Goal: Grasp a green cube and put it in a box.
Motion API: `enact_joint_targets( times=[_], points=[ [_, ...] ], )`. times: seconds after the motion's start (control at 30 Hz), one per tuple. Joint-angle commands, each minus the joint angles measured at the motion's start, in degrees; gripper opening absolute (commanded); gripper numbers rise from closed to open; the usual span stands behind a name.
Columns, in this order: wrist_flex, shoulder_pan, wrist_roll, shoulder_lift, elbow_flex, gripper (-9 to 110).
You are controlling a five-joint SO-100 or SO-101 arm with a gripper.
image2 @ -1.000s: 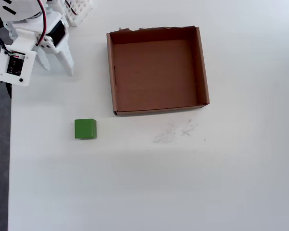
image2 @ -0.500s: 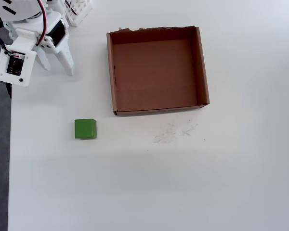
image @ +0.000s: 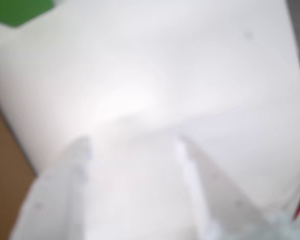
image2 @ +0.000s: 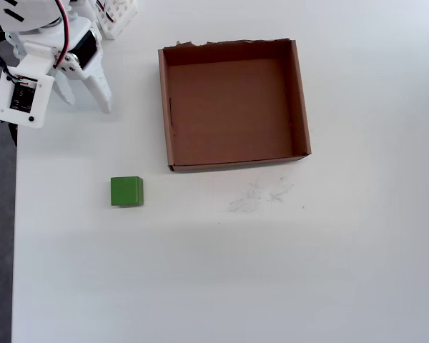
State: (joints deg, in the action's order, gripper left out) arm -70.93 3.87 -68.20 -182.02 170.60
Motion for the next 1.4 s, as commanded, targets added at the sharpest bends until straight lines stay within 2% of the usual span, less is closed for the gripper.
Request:
enact_joint_targets(
  times=[0.0, 0.3, 0.47, 0.93, 1.37],
  points=[
    [-0.62, 0.18, 0.44, -0.35, -0.35, 21],
    [3.34, 4.83, 0.09, 8.61, -2.90, 16],
    [4.57, 5.71, -0.09, 19.16, -14.94, 19],
    [10.90, 3.96, -3.52, 63.98, -54.05, 31],
    [13.80, 3.87, -3.08, 80.77, -69.52, 34]
  ],
)
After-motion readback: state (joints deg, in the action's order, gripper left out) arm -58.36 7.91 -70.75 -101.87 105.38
